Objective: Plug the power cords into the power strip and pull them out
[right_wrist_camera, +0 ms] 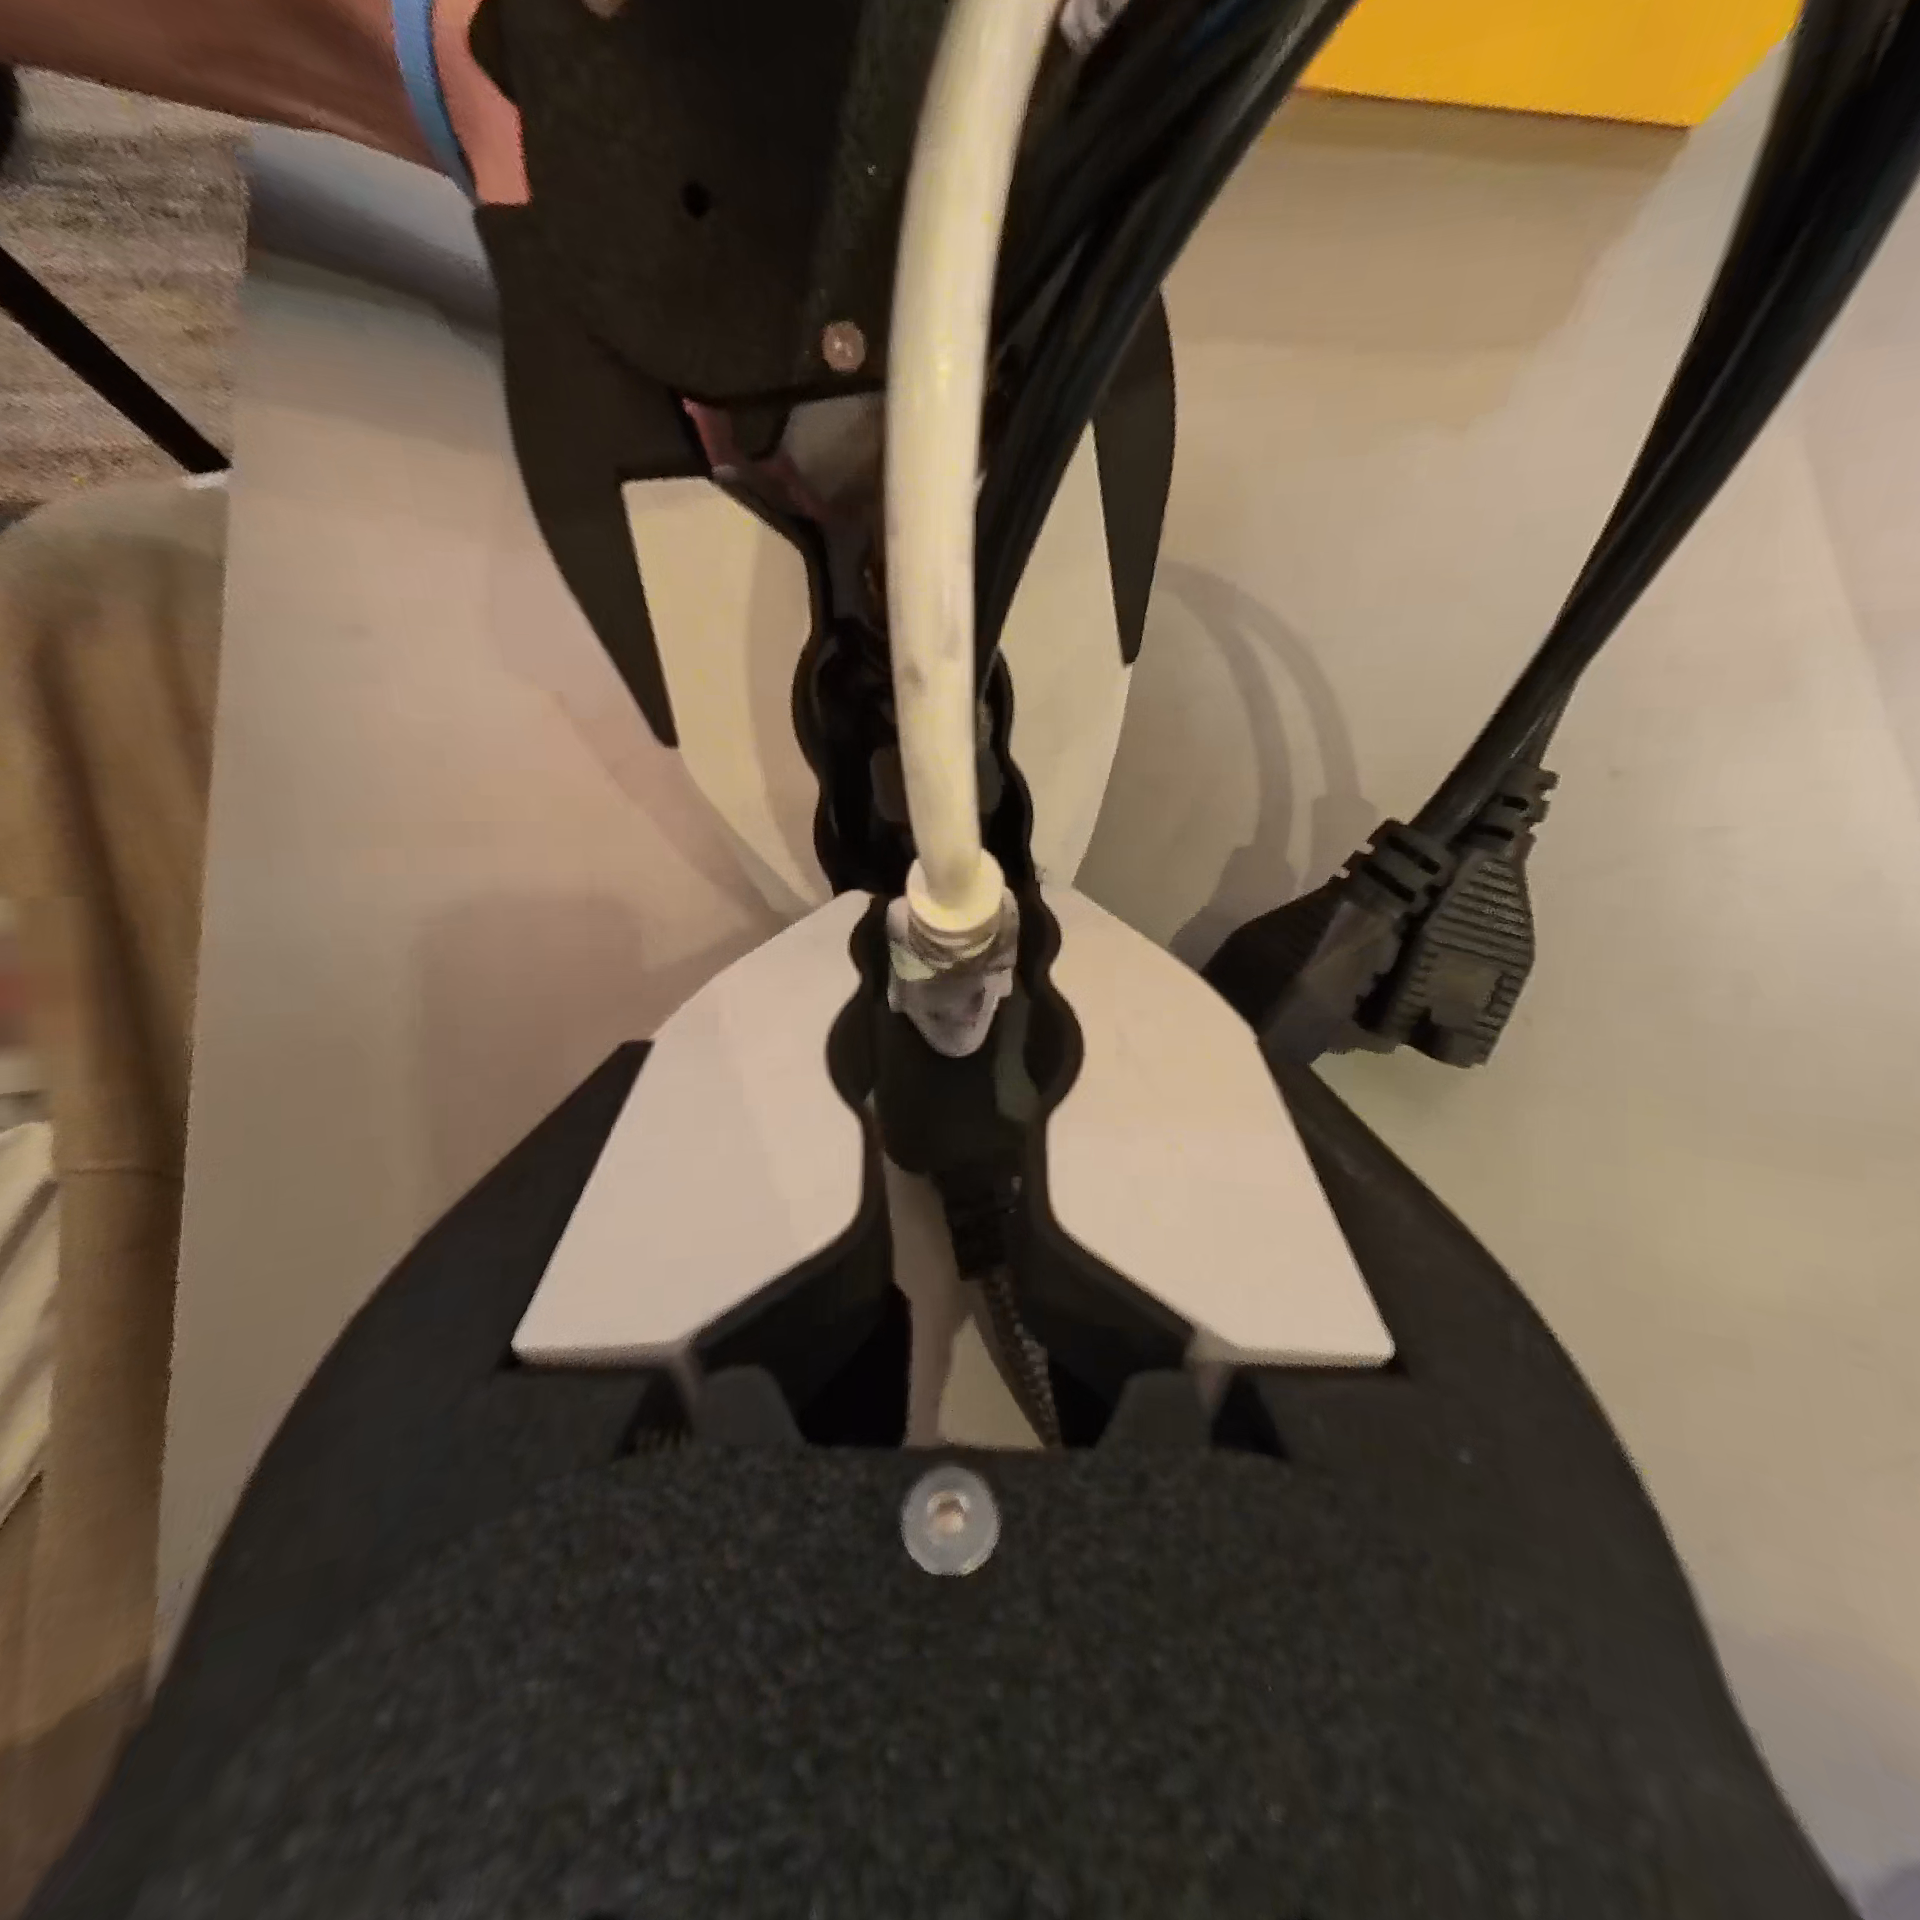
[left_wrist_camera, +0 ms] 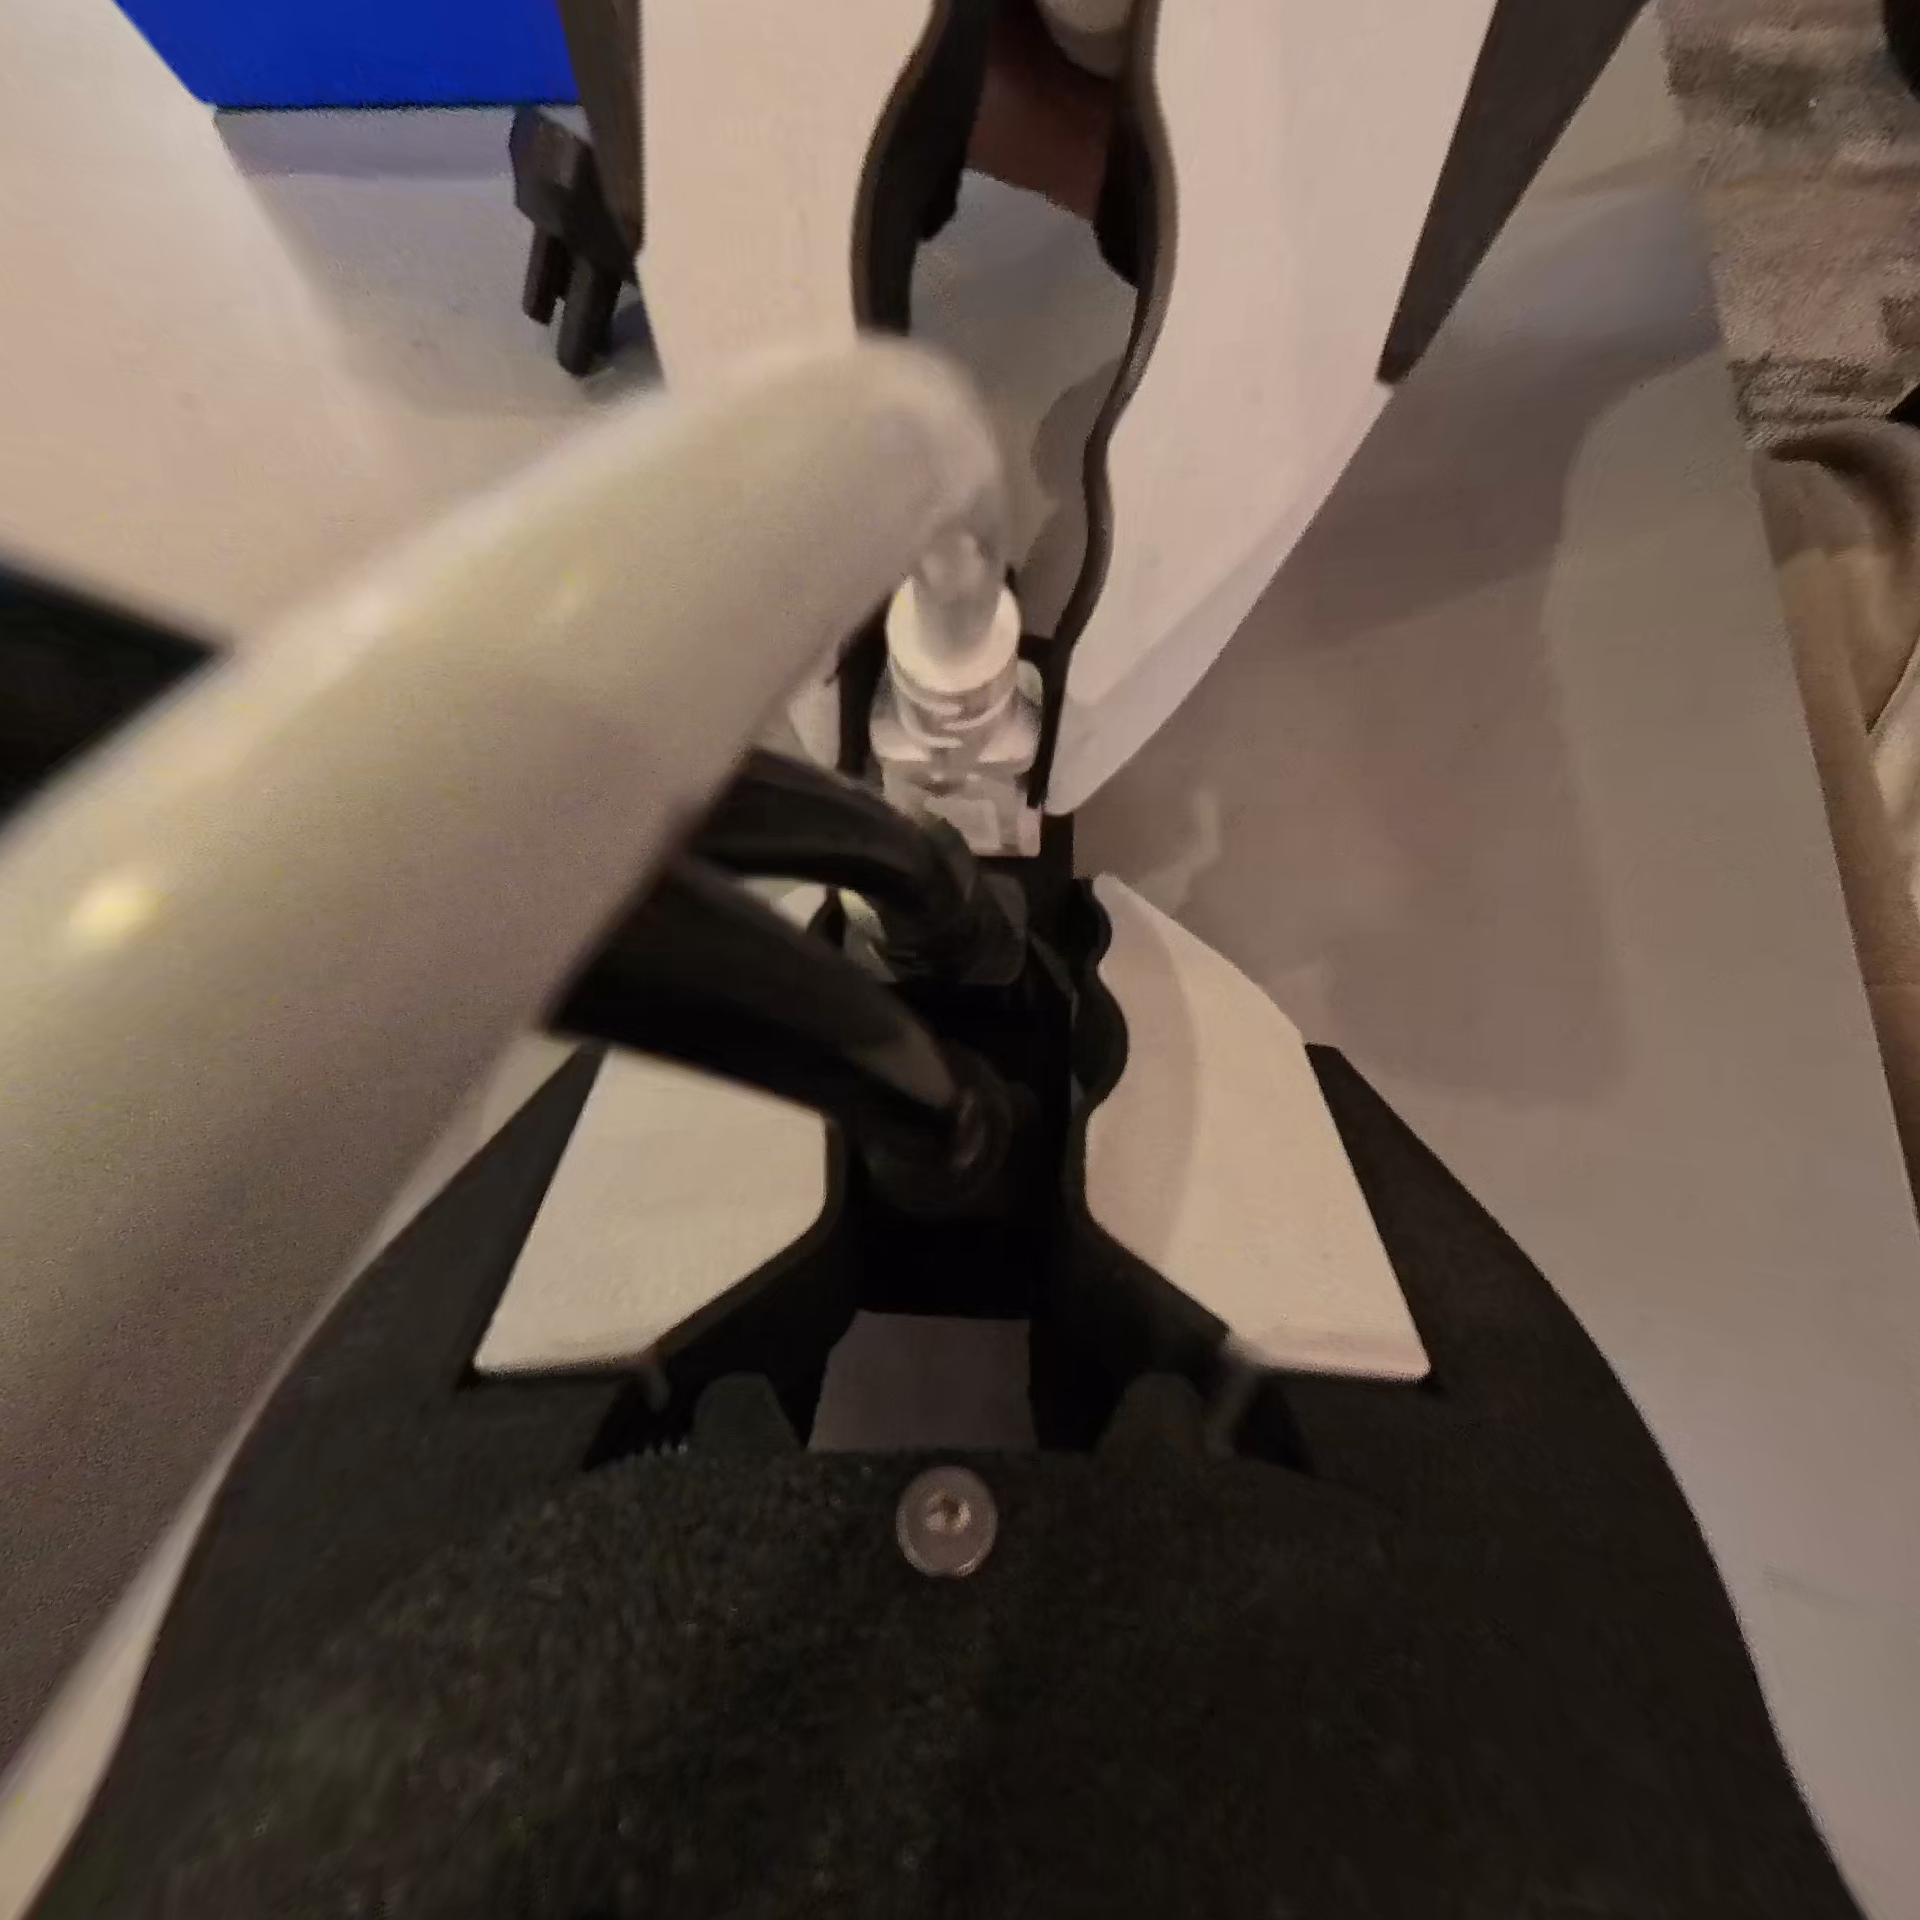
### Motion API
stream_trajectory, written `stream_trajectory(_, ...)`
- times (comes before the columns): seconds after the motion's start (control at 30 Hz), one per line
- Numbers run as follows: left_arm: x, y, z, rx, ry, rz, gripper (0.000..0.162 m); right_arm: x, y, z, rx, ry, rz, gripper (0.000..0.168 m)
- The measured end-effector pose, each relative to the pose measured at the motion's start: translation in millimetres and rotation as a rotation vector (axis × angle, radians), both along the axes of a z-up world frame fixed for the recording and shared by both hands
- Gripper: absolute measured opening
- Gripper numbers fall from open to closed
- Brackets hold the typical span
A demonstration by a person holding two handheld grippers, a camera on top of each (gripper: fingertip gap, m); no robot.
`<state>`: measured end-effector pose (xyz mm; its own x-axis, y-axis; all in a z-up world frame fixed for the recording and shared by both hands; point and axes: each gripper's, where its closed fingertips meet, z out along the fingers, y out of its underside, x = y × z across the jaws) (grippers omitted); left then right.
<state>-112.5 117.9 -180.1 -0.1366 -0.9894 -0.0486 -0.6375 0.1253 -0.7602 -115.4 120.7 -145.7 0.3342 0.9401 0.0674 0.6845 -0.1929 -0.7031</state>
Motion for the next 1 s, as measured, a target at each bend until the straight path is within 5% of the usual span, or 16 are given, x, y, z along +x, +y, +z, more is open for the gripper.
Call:
stream_trajectory(0.13,-0.7,-2.2,-0.2,-0.009,-0.013,-0.006,0.042,2.5,-3.5,0.7,-0.061,0.128,0.0,0.024)
stream_trajectory(1.0,-0.1,1.0,-0.5,-0.012,0.002,-0.01,0.041,0.0,2.6,2.2,-0.111,0.154,-0.028,0.024)
